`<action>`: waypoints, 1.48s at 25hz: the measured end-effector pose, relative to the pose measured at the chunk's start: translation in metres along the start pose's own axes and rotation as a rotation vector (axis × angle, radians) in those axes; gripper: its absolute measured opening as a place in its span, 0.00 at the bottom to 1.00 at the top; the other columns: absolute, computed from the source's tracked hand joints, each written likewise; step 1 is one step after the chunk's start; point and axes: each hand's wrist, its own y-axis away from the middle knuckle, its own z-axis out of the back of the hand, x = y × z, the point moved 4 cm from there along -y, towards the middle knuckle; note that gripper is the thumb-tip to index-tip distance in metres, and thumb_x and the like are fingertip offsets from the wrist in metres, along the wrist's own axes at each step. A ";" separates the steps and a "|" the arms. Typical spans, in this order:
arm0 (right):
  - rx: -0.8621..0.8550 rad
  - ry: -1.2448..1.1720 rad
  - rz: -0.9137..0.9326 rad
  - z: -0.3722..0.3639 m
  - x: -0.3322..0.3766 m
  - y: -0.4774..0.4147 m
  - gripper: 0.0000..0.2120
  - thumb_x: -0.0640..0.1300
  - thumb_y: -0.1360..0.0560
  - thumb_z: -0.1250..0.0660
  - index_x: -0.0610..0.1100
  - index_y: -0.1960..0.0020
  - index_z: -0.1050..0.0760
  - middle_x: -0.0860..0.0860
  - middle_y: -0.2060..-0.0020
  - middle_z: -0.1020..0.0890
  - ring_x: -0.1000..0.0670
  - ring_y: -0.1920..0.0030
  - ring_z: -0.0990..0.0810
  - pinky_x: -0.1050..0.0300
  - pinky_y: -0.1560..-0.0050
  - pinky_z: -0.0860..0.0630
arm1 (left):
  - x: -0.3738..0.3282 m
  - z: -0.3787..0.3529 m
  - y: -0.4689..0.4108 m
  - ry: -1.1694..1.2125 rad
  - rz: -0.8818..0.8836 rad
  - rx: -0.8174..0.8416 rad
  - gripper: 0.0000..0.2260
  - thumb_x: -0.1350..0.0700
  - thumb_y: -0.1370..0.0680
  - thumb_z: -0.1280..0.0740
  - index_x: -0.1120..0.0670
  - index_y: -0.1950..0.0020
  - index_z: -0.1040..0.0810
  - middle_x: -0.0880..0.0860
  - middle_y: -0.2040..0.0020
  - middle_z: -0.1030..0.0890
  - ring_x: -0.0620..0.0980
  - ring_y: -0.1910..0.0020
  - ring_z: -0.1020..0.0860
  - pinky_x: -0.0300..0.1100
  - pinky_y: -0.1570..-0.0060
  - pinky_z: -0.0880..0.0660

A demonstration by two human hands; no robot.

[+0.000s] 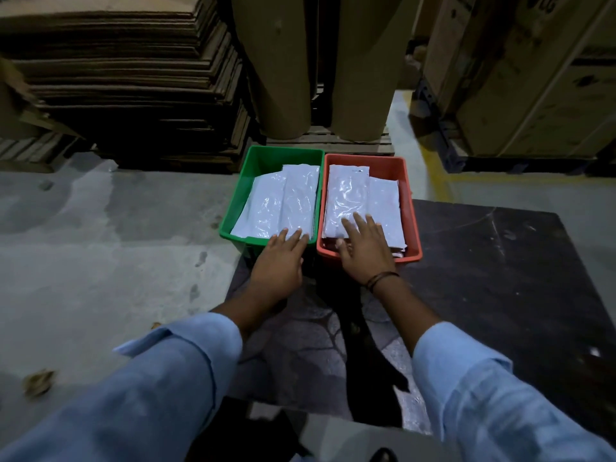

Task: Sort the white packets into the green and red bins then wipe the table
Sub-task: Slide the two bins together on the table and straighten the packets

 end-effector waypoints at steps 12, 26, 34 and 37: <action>0.103 0.257 -0.040 -0.011 -0.005 0.037 0.25 0.56 0.17 0.51 0.60 0.21 0.48 0.46 0.19 0.48 0.35 0.20 0.57 0.19 0.32 0.64 | 0.013 0.000 -0.001 -0.016 0.102 0.138 0.32 0.51 0.21 0.36 0.51 0.18 0.43 0.55 0.18 0.42 0.64 0.19 0.50 0.66 0.22 0.54; 0.063 0.173 0.021 -0.014 -0.012 0.018 0.16 0.55 0.19 0.47 0.55 0.33 0.31 0.47 0.19 0.49 0.35 0.20 0.58 0.23 0.29 0.61 | 0.015 -0.005 0.000 -0.035 0.102 0.145 0.34 0.47 0.20 0.37 0.50 0.17 0.48 0.56 0.16 0.52 0.65 0.18 0.58 0.68 0.23 0.58; 0.064 0.145 0.034 -0.010 -0.012 0.019 0.16 0.54 0.18 0.46 0.54 0.33 0.30 0.47 0.19 0.49 0.35 0.20 0.60 0.24 0.28 0.62 | 0.008 -0.008 -0.003 -0.044 0.141 0.172 0.37 0.46 0.19 0.39 0.51 0.16 0.55 0.58 0.17 0.60 0.66 0.20 0.64 0.69 0.24 0.61; 0.074 0.145 0.037 -0.008 -0.011 0.019 0.16 0.54 0.18 0.46 0.55 0.33 0.31 0.47 0.19 0.49 0.36 0.20 0.60 0.24 0.28 0.62 | 0.009 -0.010 -0.003 -0.057 0.138 0.169 0.37 0.46 0.19 0.39 0.51 0.16 0.55 0.58 0.17 0.60 0.66 0.20 0.64 0.69 0.24 0.61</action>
